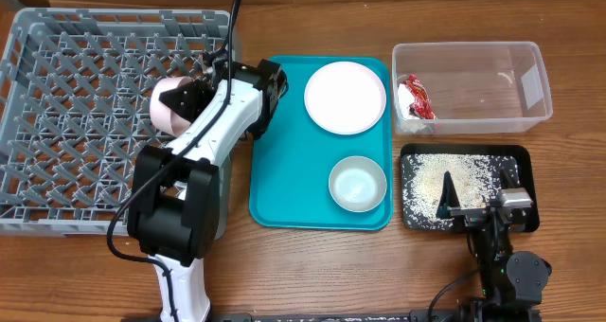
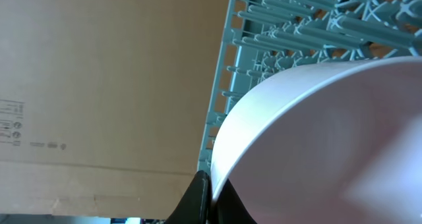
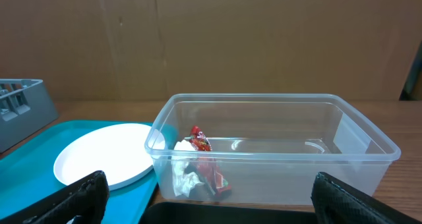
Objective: Sort waste into correct bins and load items into the dishwasher
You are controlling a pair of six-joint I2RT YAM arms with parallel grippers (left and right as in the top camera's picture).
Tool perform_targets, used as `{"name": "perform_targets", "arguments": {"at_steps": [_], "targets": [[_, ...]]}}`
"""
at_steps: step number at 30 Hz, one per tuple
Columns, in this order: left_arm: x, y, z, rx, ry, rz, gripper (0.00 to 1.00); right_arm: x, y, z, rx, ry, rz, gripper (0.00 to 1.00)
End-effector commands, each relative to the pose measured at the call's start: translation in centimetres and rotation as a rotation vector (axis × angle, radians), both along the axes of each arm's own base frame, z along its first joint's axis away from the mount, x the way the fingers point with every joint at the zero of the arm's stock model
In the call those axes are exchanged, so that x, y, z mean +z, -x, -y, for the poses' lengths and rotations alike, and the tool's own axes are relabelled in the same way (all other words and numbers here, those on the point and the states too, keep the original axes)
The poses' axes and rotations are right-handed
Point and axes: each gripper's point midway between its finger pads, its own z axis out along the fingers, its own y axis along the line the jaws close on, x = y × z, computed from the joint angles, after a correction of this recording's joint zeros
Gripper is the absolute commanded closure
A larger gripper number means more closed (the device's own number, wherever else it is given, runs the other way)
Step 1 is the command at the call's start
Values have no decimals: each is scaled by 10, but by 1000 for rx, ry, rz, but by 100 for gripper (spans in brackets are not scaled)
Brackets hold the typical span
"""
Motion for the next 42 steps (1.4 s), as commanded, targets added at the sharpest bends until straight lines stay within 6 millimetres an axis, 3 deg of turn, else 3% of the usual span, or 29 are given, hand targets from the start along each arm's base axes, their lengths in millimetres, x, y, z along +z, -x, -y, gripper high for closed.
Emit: {"name": "perform_targets", "arguments": {"at_steps": [1, 6, 20, 27, 32, 34, 37, 40, 42], "targets": [[-6, 4, -9, 26, 7, -22, 96, -1, 0, 0, 2, 1, 7, 0], [-5, 11, -19, 48, -8, -83, 96, -1, 0, 0, 2, 1, 7, 0], [-16, 11, -15, 59, 59, -68, 96, -1, 0, 0, 2, 1, 7, 0], [-20, -3, -7, 32, 88, -19, 85, -1, 0, 0, 2, 1, 7, 0], [-19, -2, -1, 12, 72, -43, 85, -1, 0, 0, 2, 1, 7, 0], [-12, -2, 1, -4, 25, -55, 77, -1, 0, 0, 2, 1, 7, 0], [3, -3, 9, -42, -60, -59, 73, -1, 0, 0, 2, 1, 7, 0], [10, -4, 24, -85, -95, -57, 61, -1, 0, 0, 2, 1, 7, 0], [10, -5, 35, -110, -80, -48, 59, -1, 0, 0, 2, 1, 7, 0]]}}
